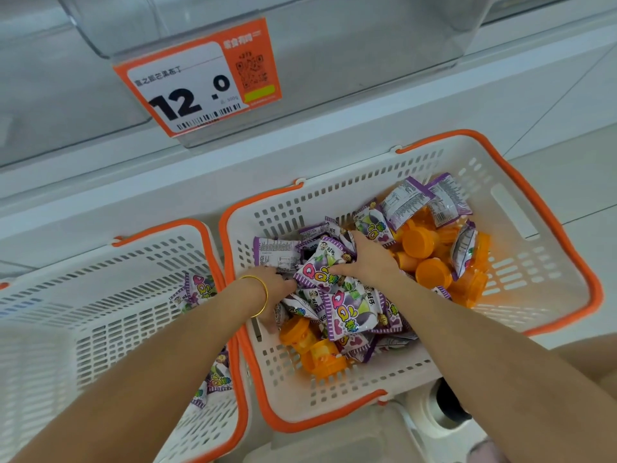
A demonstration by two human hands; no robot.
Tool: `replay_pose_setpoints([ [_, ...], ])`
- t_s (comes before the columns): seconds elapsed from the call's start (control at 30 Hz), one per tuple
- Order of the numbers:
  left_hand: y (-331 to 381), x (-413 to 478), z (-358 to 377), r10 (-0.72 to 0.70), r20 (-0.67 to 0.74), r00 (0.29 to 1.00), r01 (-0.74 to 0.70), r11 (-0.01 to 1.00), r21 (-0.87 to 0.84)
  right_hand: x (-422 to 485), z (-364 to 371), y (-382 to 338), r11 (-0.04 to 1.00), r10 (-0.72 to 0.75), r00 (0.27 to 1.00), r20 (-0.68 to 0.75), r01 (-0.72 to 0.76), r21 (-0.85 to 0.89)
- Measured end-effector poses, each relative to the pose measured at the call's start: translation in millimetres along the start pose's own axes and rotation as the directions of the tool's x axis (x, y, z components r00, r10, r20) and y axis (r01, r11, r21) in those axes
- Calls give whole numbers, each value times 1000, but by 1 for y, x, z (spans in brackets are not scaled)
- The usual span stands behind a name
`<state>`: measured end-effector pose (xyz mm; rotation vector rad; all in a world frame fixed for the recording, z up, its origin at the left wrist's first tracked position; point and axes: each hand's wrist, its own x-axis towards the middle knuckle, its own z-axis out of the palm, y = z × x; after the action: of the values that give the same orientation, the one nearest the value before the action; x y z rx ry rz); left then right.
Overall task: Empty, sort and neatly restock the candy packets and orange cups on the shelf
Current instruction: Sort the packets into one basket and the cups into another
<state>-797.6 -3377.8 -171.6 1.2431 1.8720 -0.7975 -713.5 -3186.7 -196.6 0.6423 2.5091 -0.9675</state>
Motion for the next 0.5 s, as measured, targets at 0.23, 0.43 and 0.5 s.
replay_pose_setpoints([
  [0.23,1,-9,-6,1,-192,981,-5,1000,-18,-7,4,-3,999,3,998,-67,-1,36],
  [0.43,-13,-43,-8,-66,-478,876,-8,988,-152,-16,-4,-6,976,-13,995,-102,35,215],
  [0.5,-20,-62,-4,-136,-563,815,-29,962,-273,-21,-9,-7,966,6,994,-108,23,259],
])
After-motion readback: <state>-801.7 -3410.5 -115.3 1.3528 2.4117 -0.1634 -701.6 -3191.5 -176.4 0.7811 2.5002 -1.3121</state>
